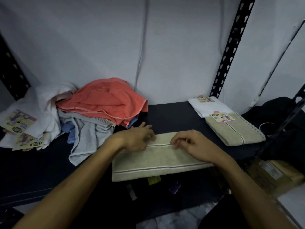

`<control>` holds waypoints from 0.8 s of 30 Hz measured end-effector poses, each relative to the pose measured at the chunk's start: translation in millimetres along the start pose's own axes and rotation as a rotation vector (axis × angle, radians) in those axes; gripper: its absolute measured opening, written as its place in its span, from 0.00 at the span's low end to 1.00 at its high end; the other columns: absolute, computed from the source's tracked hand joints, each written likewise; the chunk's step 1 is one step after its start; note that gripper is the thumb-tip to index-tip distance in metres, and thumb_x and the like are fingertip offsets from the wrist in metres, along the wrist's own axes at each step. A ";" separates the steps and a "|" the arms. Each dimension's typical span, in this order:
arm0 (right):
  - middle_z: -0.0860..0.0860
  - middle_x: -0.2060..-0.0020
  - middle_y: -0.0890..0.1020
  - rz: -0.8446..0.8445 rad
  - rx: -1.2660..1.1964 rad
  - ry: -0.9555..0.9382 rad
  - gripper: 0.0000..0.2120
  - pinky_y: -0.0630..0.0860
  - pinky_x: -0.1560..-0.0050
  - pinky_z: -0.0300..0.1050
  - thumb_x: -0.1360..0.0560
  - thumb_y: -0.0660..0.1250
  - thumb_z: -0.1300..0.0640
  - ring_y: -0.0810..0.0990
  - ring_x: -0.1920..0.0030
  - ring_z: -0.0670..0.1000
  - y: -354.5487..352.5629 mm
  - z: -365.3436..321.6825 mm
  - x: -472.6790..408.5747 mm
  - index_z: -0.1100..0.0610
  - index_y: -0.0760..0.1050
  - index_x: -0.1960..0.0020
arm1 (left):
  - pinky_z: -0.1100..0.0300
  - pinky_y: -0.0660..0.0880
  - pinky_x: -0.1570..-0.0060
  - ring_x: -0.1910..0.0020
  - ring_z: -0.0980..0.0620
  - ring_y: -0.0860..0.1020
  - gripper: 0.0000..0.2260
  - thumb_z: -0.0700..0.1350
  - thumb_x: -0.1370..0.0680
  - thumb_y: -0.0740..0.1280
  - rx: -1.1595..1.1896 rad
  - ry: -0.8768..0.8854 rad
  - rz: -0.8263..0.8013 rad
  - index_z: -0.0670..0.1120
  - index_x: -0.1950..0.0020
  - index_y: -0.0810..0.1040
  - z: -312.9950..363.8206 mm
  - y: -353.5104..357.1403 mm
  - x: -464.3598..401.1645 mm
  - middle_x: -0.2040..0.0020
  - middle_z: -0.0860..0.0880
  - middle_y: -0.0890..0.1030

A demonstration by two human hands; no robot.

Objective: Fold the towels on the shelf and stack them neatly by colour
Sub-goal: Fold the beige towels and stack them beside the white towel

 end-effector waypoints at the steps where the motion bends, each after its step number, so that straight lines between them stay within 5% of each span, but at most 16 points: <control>1: 0.45 0.50 0.85 0.074 0.092 0.001 0.14 0.73 0.47 0.45 0.21 0.62 0.61 0.80 0.49 0.45 1.8 7.0 -5.6 0.48 0.82 0.44 | 0.37 0.41 0.22 0.18 0.45 0.40 0.23 0.46 0.16 0.60 0.047 -0.024 0.043 0.56 0.21 0.61 11.0 11.0 -2.5 0.16 0.49 0.45; 4: 0.49 0.30 0.76 0.066 0.381 0.079 0.18 0.67 0.30 0.51 0.18 0.59 0.56 0.72 0.30 0.52 19.7 33.3 -8.5 0.51 0.72 0.28 | 0.37 0.32 0.25 0.20 0.45 0.33 0.29 0.66 0.17 0.47 -0.027 -0.073 0.119 0.60 0.18 0.46 29.4 63.4 -8.2 0.17 0.51 0.39; 9: 0.49 0.20 0.58 0.124 0.433 0.211 0.25 0.49 0.21 0.49 0.15 0.49 0.46 0.52 0.20 0.49 31.7 51.4 5.4 0.52 0.57 0.20 | 0.40 0.30 0.25 0.20 0.50 0.32 0.30 0.72 0.21 0.45 -0.078 -0.026 0.268 0.66 0.19 0.47 9.1 64.3 -24.4 0.17 0.51 0.39; 13: 0.51 0.19 0.54 0.063 0.391 0.271 0.26 0.45 0.22 0.50 0.14 0.47 0.47 0.47 0.19 0.50 21.8 53.0 0.1 0.56 0.53 0.19 | 0.43 0.32 0.23 0.20 0.49 0.33 0.27 0.68 0.19 0.51 -0.091 -0.018 0.246 0.68 0.20 0.50 -15.2 44.1 -40.3 0.17 0.48 0.38; 17: 0.54 0.19 0.53 0.057 0.458 0.273 0.25 0.45 0.22 0.52 0.14 0.45 0.51 0.47 0.19 0.54 22.7 51.6 -18.8 0.60 0.52 0.19 | 0.40 0.38 0.22 0.19 0.45 0.37 0.26 0.51 0.17 0.58 -0.026 0.004 0.316 0.60 0.19 0.57 12.2 33.2 -53.6 0.17 0.45 0.38; 21: 0.55 0.19 0.52 0.037 0.374 0.295 0.26 0.45 0.22 0.54 0.15 0.50 0.58 0.46 0.19 0.55 21.8 48.0 -37.9 0.61 0.52 0.19 | 0.44 0.40 0.22 0.18 0.46 0.41 0.25 0.50 0.15 0.51 0.031 0.018 0.379 0.49 0.17 0.53 72.3 56.1 -78.6 0.16 0.46 0.45; 24: 0.51 0.18 0.49 0.085 0.401 0.292 0.26 0.44 0.21 0.53 0.14 0.46 0.53 0.44 0.19 0.49 27.8 57.1 -28.2 0.58 0.48 0.18 | 0.46 0.37 0.21 0.18 0.50 0.39 0.26 0.53 0.14 0.43 -0.021 -0.041 0.305 0.48 0.16 0.45 78.2 66.5 -92.7 0.16 0.49 0.42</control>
Point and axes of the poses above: each hand's wrist, its own x-axis away from the middle knuckle, its own y-axis out of the palm, z = x × y, the point moved 1 cm from there along -x, towards the middle knuckle
